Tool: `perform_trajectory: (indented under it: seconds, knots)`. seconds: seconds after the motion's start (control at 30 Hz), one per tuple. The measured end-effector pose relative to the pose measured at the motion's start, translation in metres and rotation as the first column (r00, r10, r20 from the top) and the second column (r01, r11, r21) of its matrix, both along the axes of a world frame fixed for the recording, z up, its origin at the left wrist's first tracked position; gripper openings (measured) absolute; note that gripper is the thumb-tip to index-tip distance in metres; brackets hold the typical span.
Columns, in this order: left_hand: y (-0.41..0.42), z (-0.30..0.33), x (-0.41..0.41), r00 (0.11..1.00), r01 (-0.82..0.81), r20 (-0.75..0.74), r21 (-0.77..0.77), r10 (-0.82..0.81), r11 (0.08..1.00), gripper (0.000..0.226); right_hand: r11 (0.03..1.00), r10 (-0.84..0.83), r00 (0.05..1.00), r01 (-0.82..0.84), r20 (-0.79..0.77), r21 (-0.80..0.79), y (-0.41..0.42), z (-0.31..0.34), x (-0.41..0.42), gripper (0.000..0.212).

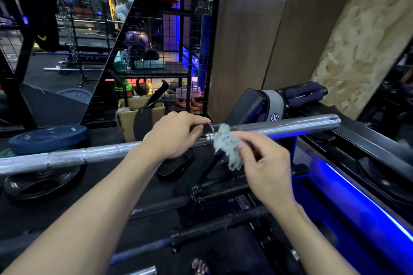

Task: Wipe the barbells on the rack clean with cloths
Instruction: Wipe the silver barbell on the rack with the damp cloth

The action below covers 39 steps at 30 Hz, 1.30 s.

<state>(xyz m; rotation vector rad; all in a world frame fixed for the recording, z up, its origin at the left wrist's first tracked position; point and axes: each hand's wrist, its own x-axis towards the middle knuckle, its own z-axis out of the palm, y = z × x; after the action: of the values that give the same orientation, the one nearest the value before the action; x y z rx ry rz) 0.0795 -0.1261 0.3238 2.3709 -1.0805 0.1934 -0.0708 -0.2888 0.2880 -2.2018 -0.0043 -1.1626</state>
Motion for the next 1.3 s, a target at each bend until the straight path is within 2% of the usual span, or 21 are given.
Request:
perform_trajectory:
  seconds: [0.07, 0.17, 0.27, 0.4, 0.47, 0.63, 0.93, 1.07, 1.23, 1.3]
  knots:
    - [-0.001, 0.0, 0.002, 1.0, -0.002, -0.011, 0.015, 0.002, 1.0, 0.035, 0.994, -0.044, 0.999, 0.044, -0.002, 0.1, -0.005, 0.013, 0.001, 0.02]
    - [-0.003, -0.001, 0.005, 1.0, -0.008, -0.01, 0.028, 0.008, 1.0, 0.035, 0.993, -0.045, 0.999, 0.046, -0.018, 0.112, -0.005, 0.027, 0.013, 0.015]
    - [-0.003, 0.001, 0.005, 0.999, 0.006, -0.033, 0.071, -0.004, 0.997, 0.025, 1.0, -0.024, 0.999, 0.024, -0.043, -0.001, -0.001, 0.032, 0.033, 0.013]
    - [-0.004, 0.003, 0.005, 1.0, 0.004, -0.023, 0.104, -0.001, 0.995, 0.027, 0.953, 0.03, 0.995, -0.056, -0.09, -0.299, 0.002, 0.025, 0.05, 0.016]
    - [-0.004, 0.004, 0.003, 0.999, 0.016, -0.035, 0.104, -0.013, 0.994, 0.024, 0.943, 0.044, 0.997, -0.06, -0.057, -0.328, 0.003, 0.013, 0.038, 0.016]
    - [-0.004, 0.005, 0.0, 0.999, 0.038, -0.039, 0.077, -0.035, 0.996, 0.038, 0.937, 0.092, 0.995, -0.098, -0.035, -0.335, 0.009, -0.032, 0.007, 0.019]
    - [-0.004, 0.003, 0.003, 0.998, 0.02, -0.058, 0.054, -0.016, 0.998, 0.027, 0.989, 0.016, 0.999, -0.022, -0.045, -0.149, 0.0, 0.023, 0.06, 0.013]
    - [-0.004, 0.005, 0.001, 0.998, 0.032, -0.048, 0.052, -0.03, 0.998, 0.028, 0.991, 0.002, 1.0, 0.001, 0.022, -0.134, 0.014, -0.002, 0.03, 0.012]
    - [-0.004, 0.004, -0.001, 0.999, 0.027, -0.033, 0.048, -0.025, 0.999, 0.03, 0.999, 0.018, 1.0, -0.017, -0.015, 0.039, 0.019, -0.009, 0.01, 0.016]
    - [-0.005, 0.004, -0.003, 1.0, 0.01, -0.03, 0.048, -0.008, 0.999, 0.036, 0.983, 0.001, 1.0, -0.003, 0.012, 0.186, 0.013, 0.006, 0.007, 0.016]
